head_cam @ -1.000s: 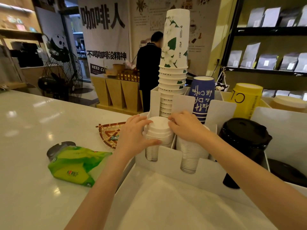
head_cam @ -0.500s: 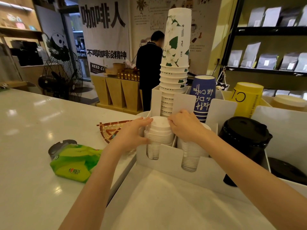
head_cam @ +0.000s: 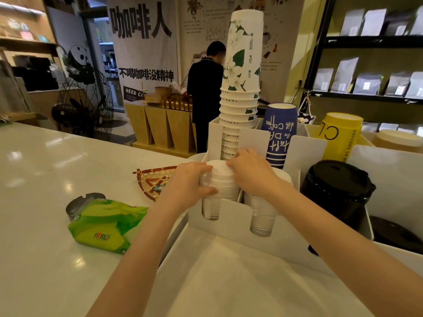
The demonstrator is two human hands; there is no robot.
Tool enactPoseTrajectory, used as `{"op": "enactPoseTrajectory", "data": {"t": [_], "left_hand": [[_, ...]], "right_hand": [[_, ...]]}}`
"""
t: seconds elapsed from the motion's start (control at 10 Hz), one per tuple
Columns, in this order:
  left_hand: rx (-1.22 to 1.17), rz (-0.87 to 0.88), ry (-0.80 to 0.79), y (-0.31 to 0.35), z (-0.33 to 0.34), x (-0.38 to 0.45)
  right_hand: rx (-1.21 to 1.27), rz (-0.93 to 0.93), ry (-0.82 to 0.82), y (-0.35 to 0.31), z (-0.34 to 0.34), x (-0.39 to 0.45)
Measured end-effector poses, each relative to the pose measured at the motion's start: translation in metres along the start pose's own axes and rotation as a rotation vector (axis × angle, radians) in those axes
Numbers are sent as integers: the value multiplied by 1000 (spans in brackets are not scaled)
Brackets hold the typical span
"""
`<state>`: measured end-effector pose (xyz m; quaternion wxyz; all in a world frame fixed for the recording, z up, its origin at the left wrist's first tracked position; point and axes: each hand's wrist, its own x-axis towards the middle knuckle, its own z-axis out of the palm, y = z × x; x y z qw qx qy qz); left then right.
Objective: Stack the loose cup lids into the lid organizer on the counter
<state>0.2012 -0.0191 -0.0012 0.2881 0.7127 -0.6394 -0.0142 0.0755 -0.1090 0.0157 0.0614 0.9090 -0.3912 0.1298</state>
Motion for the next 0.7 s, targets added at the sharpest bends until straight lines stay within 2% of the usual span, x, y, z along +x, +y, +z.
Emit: {"op": "enactPoseTrajectory", "data": {"t": [0.3,0.4,0.5,0.6,0.7], "left_hand": [[8,-50,-74,2,-2,0],[-33,-45,-113,3,-5,-1],[-62,-81,-203,1,-15,9],[16,-103,-324,8,-28,27],[95,-118,-387,29,-42,36]], "right_hand": [[-240,-36,60,-7,4,-7],[-180,-10,92,-3,-1,-10],[123,12,68,4,-20,-27],[454,-26,204,4,-62,-58],[668,-126,448,5,-116,-108]]}}
